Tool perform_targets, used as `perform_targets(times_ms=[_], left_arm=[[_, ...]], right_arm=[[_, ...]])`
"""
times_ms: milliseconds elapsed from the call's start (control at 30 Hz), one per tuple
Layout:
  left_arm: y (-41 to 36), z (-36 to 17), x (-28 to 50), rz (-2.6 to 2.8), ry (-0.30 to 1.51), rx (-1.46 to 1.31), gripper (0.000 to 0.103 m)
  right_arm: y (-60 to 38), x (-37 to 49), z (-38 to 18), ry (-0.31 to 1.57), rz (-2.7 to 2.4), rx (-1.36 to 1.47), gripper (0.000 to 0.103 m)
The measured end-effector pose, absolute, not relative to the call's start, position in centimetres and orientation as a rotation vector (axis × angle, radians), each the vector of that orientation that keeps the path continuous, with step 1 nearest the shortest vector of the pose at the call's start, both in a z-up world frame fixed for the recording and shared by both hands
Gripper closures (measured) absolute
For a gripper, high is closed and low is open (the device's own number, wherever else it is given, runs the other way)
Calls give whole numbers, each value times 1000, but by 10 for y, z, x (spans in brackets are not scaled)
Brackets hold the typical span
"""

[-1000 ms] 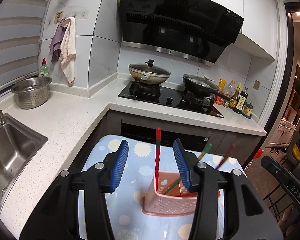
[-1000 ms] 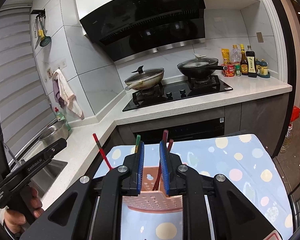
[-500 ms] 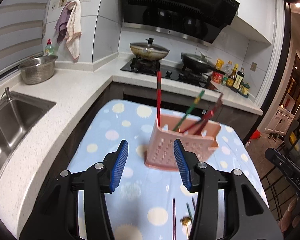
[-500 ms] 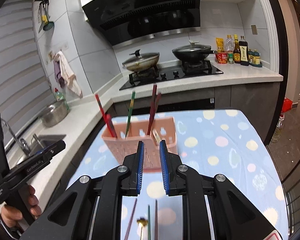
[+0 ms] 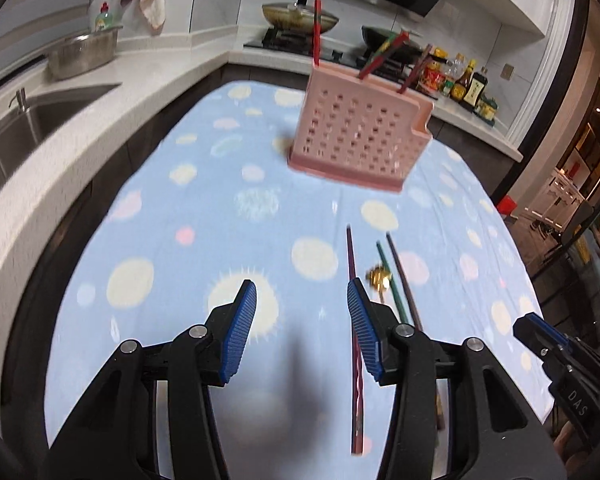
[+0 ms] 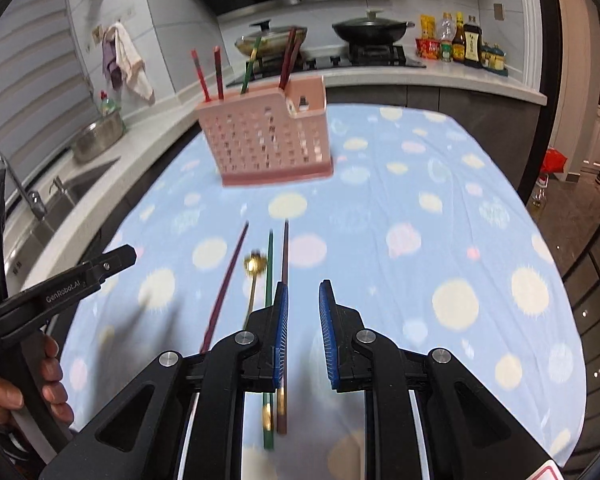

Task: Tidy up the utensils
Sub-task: 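Move both open tools back down to the remaining utensils, then grasp a dark-red chopstick with the left tool while the right tool grasps a brown chopstick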

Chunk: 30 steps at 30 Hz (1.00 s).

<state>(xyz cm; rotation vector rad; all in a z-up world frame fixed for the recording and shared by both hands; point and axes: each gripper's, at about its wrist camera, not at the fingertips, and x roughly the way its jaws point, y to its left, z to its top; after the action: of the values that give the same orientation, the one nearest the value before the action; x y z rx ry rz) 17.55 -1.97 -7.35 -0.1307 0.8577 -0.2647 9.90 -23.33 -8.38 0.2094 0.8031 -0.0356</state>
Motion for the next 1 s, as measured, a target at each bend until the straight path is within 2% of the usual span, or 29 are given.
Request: perform_targets(times_ms=[400, 1000], left_arm=[[-28, -122, 126, -280, 986, -107, 58], [-43, -133, 117, -337, 1024, -84, 58]], right_arm=[[-211, 79, -133, 923, 4, 185, 85], [-215, 86, -157, 981, -2, 193, 89]])
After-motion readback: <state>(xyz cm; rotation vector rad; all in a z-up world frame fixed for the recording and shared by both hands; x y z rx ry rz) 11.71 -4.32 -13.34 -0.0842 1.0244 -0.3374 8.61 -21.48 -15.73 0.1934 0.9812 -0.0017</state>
